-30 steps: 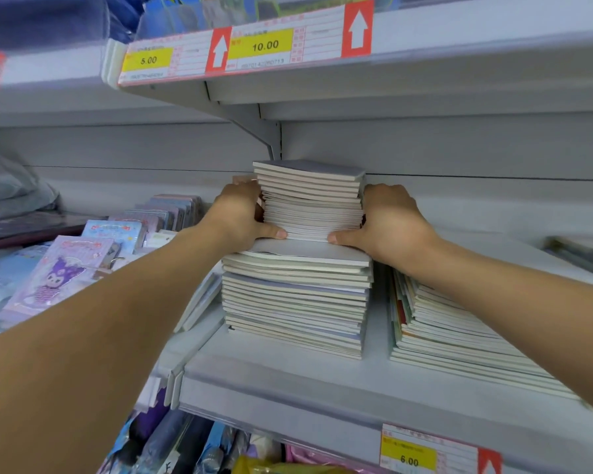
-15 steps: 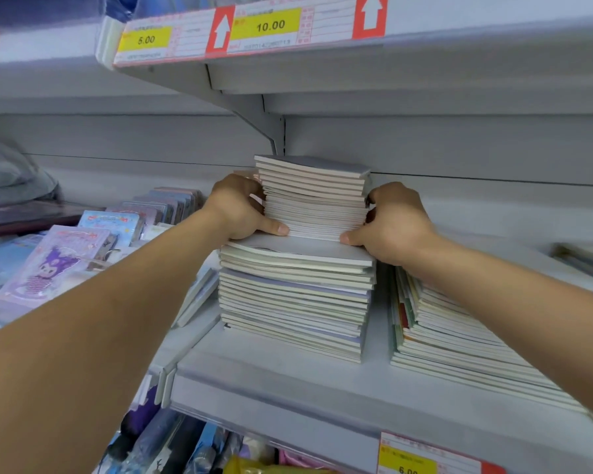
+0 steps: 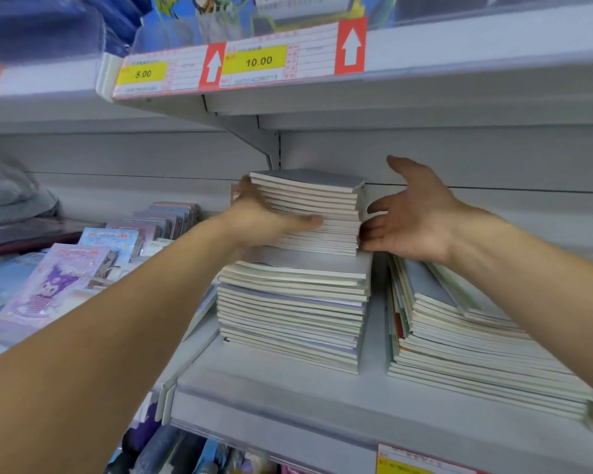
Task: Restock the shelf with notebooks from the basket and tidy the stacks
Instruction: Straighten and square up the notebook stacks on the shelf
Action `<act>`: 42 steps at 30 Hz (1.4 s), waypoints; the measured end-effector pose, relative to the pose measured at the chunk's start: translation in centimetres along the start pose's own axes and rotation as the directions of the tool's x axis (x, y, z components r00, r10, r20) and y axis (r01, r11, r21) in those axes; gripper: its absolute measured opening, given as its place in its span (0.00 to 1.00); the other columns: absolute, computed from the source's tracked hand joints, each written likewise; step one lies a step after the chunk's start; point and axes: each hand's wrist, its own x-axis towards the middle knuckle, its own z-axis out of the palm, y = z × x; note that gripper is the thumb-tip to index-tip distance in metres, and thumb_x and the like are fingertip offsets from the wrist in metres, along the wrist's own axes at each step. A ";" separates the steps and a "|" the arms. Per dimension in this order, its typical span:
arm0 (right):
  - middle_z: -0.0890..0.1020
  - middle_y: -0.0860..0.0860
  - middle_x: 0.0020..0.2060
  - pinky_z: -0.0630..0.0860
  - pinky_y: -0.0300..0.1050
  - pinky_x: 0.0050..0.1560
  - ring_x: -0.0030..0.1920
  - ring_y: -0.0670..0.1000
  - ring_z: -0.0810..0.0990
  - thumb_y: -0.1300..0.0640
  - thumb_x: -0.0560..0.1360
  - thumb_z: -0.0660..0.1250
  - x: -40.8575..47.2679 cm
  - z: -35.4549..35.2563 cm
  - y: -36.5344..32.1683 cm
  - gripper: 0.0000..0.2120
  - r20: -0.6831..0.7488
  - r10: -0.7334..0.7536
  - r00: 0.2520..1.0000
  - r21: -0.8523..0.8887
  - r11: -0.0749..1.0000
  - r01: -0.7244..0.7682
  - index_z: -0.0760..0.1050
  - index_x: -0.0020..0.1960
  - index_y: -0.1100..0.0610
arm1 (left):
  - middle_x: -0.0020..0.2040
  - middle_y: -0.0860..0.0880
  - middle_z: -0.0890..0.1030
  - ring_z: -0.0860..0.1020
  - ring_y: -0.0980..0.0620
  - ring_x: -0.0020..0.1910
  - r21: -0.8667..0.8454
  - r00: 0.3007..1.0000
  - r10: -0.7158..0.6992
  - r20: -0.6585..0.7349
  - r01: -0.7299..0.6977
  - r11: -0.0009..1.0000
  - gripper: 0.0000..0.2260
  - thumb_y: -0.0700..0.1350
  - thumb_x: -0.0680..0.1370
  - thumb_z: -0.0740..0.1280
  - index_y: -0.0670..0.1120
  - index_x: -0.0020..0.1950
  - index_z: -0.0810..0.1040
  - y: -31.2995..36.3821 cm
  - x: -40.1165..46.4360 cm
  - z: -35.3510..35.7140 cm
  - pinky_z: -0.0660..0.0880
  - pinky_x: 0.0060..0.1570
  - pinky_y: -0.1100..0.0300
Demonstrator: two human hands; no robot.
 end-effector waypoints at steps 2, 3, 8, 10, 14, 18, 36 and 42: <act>0.81 0.66 0.48 0.76 0.56 0.49 0.53 0.62 0.81 0.32 0.77 0.56 1.0 0.2 0.2 0.36 0.059 -0.011 0.998 0.158 0.987 0.002 0.73 0.47 0.68 | 0.65 0.50 0.72 0.72 0.45 0.61 -0.381 0.949 -0.227 -0.218 0.131 0.915 0.42 0.68 0.66 0.71 0.50 0.72 0.60 2.3 0.8 1.2 0.69 0.61 0.51; 0.83 0.64 0.48 0.77 0.54 0.47 0.52 0.61 0.82 0.28 0.75 0.54 1.8 0.4 0.6 0.38 0.058 -0.017 0.998 0.197 0.980 0.006 0.76 0.48 0.66 | 0.63 0.48 0.71 0.71 0.44 0.56 -0.513 0.890 -0.328 -0.316 0.131 0.849 0.38 0.70 0.70 0.65 0.49 0.72 0.60 3.0 1.5 1.9 0.67 0.58 0.51; 0.83 0.59 0.58 0.78 0.56 0.60 0.59 0.60 0.82 0.19 0.67 0.52 3.9 1.5 2.0 0.48 -0.061 -0.075 0.995 0.222 0.971 0.087 0.79 0.62 0.58 | 0.52 0.47 0.74 0.73 0.45 0.51 -0.430 0.751 -0.229 -0.619 -0.080 0.899 0.18 0.58 0.83 0.46 0.47 0.60 0.66 1.9 2.6 5.8 0.66 0.55 0.55; 0.82 0.60 0.60 0.74 0.59 0.66 0.62 0.61 0.81 0.18 0.66 0.53 4.2 1.6 2.2 0.48 -0.060 -0.101 0.993 0.226 0.968 0.112 0.79 0.63 0.57 | 0.56 0.46 0.75 0.74 0.42 0.57 -0.372 0.751 -0.209 -0.627 -0.053 0.927 0.18 0.57 0.84 0.44 0.47 0.60 0.67 1.3 2.8 6.4 0.66 0.63 0.49; 0.83 0.60 0.58 0.75 0.61 0.64 0.60 0.62 0.82 0.19 0.66 0.55 4.1 1.7 2.5 0.45 -0.010 -0.151 0.989 0.229 0.962 0.149 0.81 0.62 0.54 | 0.66 0.42 0.73 0.72 0.40 0.63 -0.428 0.777 -0.301 -0.553 0.044 0.903 0.24 0.59 0.83 0.42 0.46 0.69 0.64 1.3 2.7 5.9 0.64 0.61 0.51; 0.86 0.58 0.50 0.78 0.57 0.59 0.52 0.60 0.85 0.21 0.67 0.58 4.2 2.1 2.5 0.42 -0.055 -0.181 0.982 0.285 0.940 0.189 0.82 0.57 0.56 | 0.74 0.45 0.66 0.66 0.44 0.71 -0.457 0.772 -0.356 -0.527 0.095 0.884 0.25 0.56 0.84 0.42 0.45 0.77 0.57 1.5 2.8 5.8 0.60 0.66 0.56; 0.78 0.69 0.59 0.75 0.56 0.61 0.57 0.63 0.79 0.24 0.73 0.50 -1.9 0.3 0.8 0.54 0.027 0.016 1.000 -0.108 0.994 -0.013 0.63 0.72 0.74 | 0.73 0.43 0.68 0.67 0.42 0.70 -0.572 0.813 -0.418 -0.406 0.131 0.810 0.36 0.67 0.79 0.40 0.44 0.76 0.63 0.2 3.2 4.9 0.59 0.70 0.49; 0.80 0.65 0.56 0.76 0.50 0.52 0.52 0.59 0.80 0.26 0.75 0.50 -1.6 -0.3 0.6 0.45 0.052 -0.024 0.998 -0.270 0.962 0.038 0.72 0.64 0.67 | 0.77 0.44 0.62 0.62 0.43 0.74 -0.566 0.819 -0.388 -0.424 0.095 0.819 0.29 0.60 0.83 0.41 0.45 0.78 0.57 0.2 3.3 5.2 0.56 0.72 0.50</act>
